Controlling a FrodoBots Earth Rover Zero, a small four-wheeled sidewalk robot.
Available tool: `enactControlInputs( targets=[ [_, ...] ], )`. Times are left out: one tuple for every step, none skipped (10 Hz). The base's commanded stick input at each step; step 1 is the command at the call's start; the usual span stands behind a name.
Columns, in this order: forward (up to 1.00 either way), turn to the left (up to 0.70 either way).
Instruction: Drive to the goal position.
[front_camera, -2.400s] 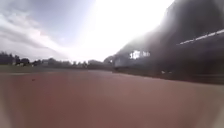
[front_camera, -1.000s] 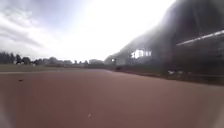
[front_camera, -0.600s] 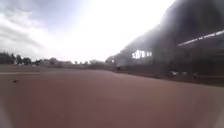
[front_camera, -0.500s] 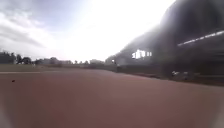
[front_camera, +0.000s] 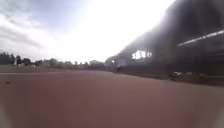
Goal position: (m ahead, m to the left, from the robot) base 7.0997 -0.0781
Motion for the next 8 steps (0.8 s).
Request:
enactControlInputs(
  targets=[
    [0.70, 0.00],
    [0.70, 0.00],
    [0.70, 0.00],
    [0.70, 0.00],
    [0.70, 0.00],
    [0.70, 0.00],
    [0.70, 0.00],
    [0.70, 0.00]
  ],
)
